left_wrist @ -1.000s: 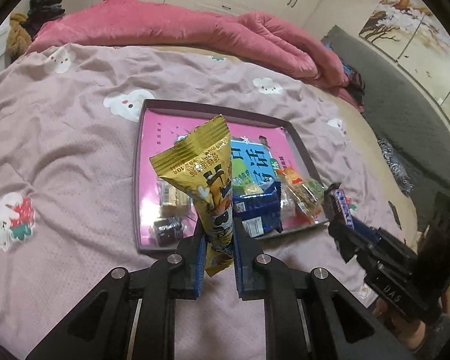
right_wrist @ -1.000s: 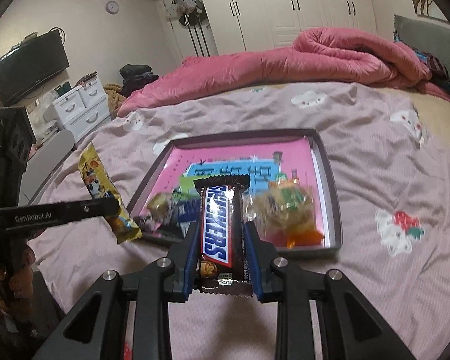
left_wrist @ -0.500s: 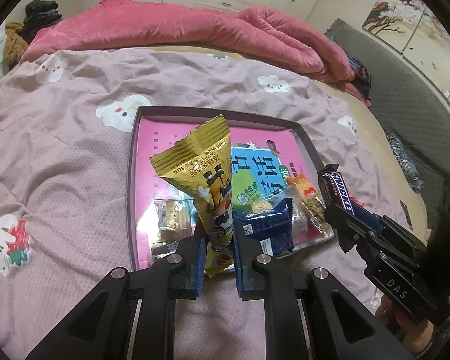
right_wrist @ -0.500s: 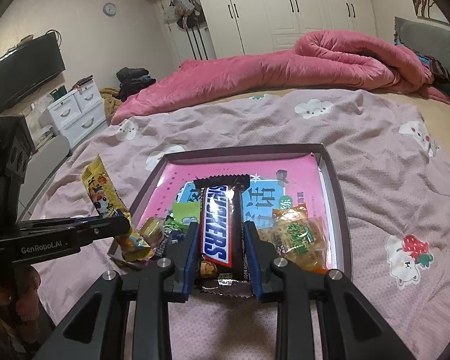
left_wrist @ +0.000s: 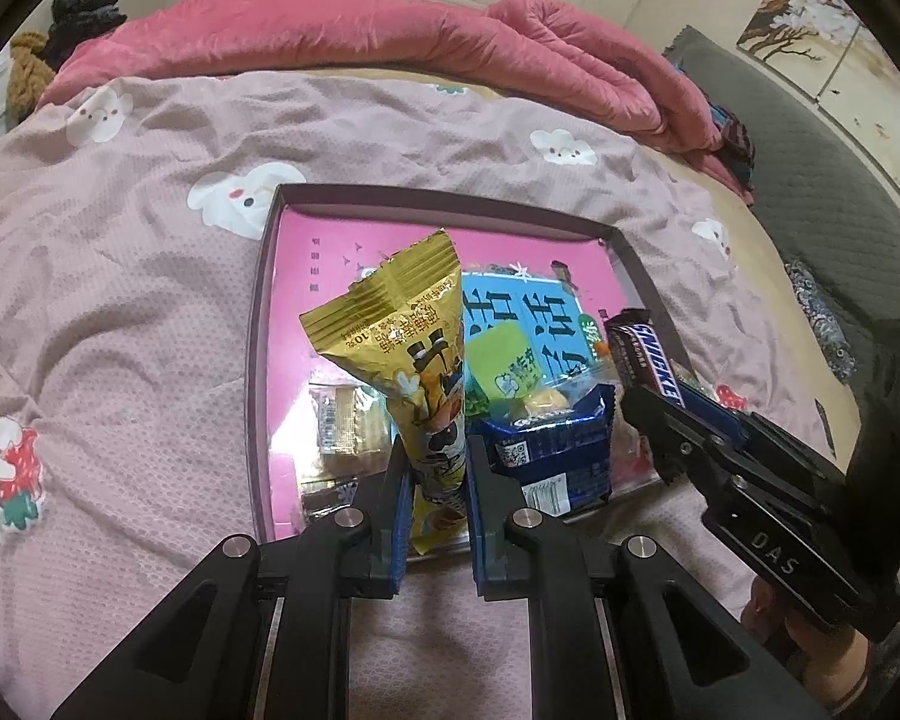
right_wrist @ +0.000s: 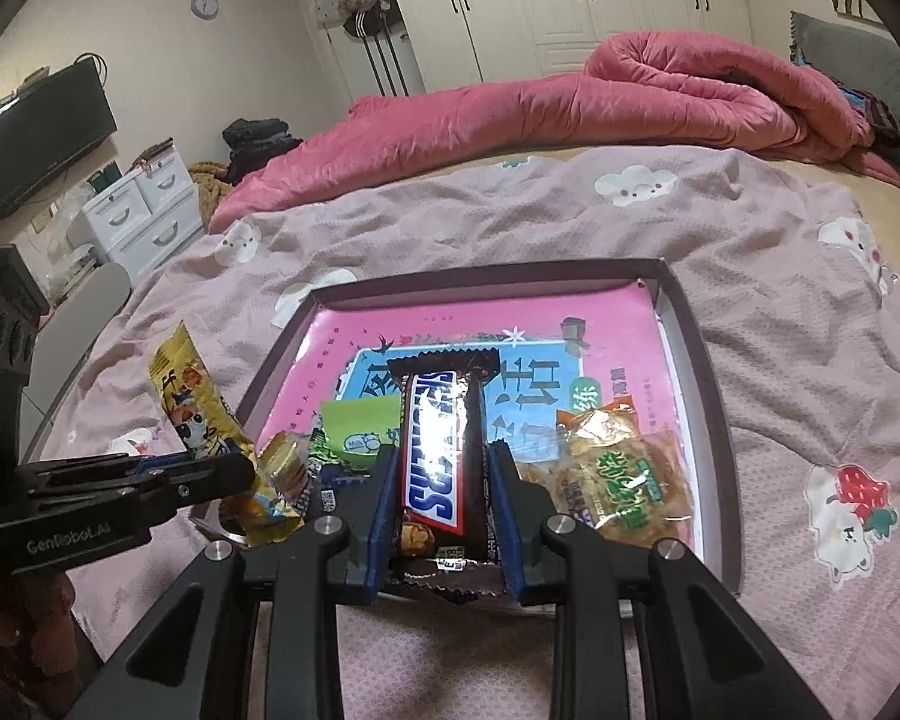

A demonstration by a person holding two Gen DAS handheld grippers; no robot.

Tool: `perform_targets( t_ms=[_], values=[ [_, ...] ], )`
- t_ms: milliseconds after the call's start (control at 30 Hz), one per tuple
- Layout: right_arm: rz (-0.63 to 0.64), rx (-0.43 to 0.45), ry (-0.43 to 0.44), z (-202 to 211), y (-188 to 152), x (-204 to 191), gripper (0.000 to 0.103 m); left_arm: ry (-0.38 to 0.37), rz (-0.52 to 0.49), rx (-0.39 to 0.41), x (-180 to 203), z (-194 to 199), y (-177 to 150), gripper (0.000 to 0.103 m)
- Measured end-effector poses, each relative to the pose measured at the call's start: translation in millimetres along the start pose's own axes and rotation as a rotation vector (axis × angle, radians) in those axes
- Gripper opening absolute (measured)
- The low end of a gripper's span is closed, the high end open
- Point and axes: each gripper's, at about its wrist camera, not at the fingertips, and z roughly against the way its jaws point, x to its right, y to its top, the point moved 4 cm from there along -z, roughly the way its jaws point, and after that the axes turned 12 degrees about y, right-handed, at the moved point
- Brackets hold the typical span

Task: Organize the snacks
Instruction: 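Carry the Snickers with the right tool while the left carries the yellow stick pack over the tray, then lower and release the Snickers in the tray with the right tool while the left releases the stick pack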

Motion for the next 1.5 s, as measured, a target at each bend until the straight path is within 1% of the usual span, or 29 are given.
perform_targets(
  t_ms=[233,600,800,1167,1367,1500],
  values=[
    [-0.013,-0.007,-0.006,-7,-2,4,0.030,-0.003,-0.001,-0.010,1,-4,-2,0.016],
    [-0.042,0.012,-0.017,-7,0,11,0.030,-0.004,-0.008,-0.041,3,-13,-5,0.016],
    [-0.050,0.023,-0.016,-4,1,12,0.031,-0.004,-0.010,-0.042,3,-14,-6,0.016],
    [-0.026,0.030,-0.015,4,0,4,0.031,-0.001,-0.012,-0.041,4,-14,-6,0.016],
    [-0.022,0.029,-0.013,8,-2,1,0.034,-0.003,-0.014,-0.041,6,-15,-5,0.018],
    [-0.024,0.028,-0.012,8,-2,1,0.035,-0.011,-0.012,-0.038,6,-13,-5,0.022]
  ],
)
